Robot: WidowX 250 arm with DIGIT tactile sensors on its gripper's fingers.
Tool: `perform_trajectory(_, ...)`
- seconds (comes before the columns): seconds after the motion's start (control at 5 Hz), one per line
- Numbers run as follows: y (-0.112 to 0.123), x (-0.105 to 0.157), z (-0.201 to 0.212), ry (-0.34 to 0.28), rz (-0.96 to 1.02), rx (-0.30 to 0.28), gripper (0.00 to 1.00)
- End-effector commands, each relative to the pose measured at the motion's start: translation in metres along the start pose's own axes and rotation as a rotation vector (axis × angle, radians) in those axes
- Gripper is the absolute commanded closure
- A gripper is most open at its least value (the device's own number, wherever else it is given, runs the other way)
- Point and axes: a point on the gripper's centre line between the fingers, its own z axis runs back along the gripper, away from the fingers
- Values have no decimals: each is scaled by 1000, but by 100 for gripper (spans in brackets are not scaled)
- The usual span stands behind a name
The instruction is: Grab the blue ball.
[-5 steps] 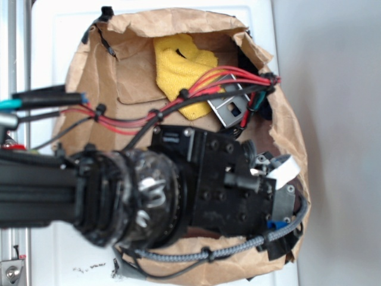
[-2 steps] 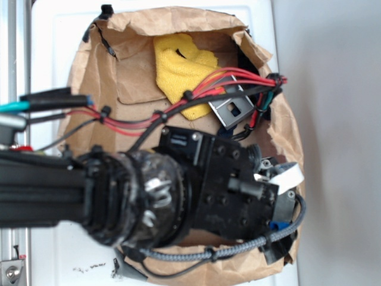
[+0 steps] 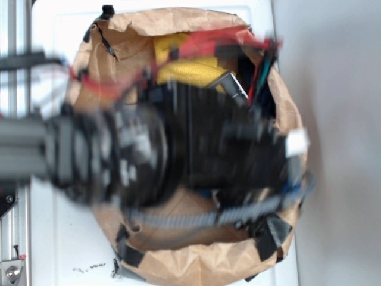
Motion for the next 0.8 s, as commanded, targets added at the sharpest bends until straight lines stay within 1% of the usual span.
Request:
perform_trajectory(0.0,25,24,63,-43,-4,-92,100)
perform_trajectory(0.2,34,18,83,-19,-30,-112,100)
perform_trajectory(0.4,40,0,100,-41,-76,-112,100)
perform_trajectory(0.6,42,-18,105,-95,-115,-110,100)
